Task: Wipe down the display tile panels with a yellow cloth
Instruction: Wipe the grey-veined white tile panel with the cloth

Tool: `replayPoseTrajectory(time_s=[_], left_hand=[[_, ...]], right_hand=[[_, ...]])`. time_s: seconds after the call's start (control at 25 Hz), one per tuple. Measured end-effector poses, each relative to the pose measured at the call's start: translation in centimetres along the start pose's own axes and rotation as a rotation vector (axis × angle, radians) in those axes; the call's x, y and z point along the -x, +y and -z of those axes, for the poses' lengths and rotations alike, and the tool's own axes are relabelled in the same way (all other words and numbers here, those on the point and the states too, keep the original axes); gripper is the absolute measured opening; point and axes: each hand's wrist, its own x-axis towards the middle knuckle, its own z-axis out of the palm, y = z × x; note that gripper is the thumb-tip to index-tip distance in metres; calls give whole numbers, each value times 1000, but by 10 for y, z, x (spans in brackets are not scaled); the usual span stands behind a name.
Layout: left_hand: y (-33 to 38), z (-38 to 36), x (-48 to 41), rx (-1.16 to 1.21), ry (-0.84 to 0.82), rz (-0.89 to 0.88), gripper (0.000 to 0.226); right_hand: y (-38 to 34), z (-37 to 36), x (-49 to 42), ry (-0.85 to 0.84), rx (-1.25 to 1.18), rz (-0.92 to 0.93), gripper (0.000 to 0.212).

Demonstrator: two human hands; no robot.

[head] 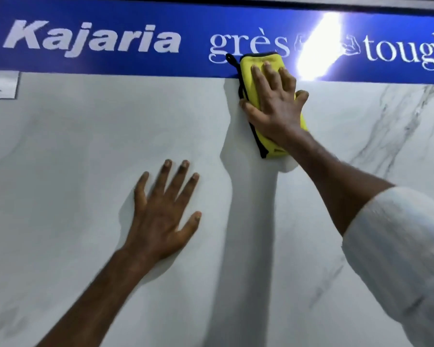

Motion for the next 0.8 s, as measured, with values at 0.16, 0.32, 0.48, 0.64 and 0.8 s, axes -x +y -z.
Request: replayPoseTrajectory(time_s=[0.16, 0.32, 0.48, 0.64, 0.8], left_hand=[[-2, -4, 1, 65, 51, 7, 71], [-2, -6, 1, 104, 46, -12, 75], [-3, -7, 2, 149, 21, -14, 81], [-5, 3, -1, 189, -45, -23, 82], [2, 10, 47, 283, -17, -78, 75]], right_hand=[[-20, -9, 13, 49, 7, 1, 80], [-40, -22, 127, 132, 64, 62, 72], [-61, -32, 274, 144, 84, -4, 68], [-76, -38, 369, 65, 110, -67, 66], [-76, -32, 301, 74, 101, -83, 69]])
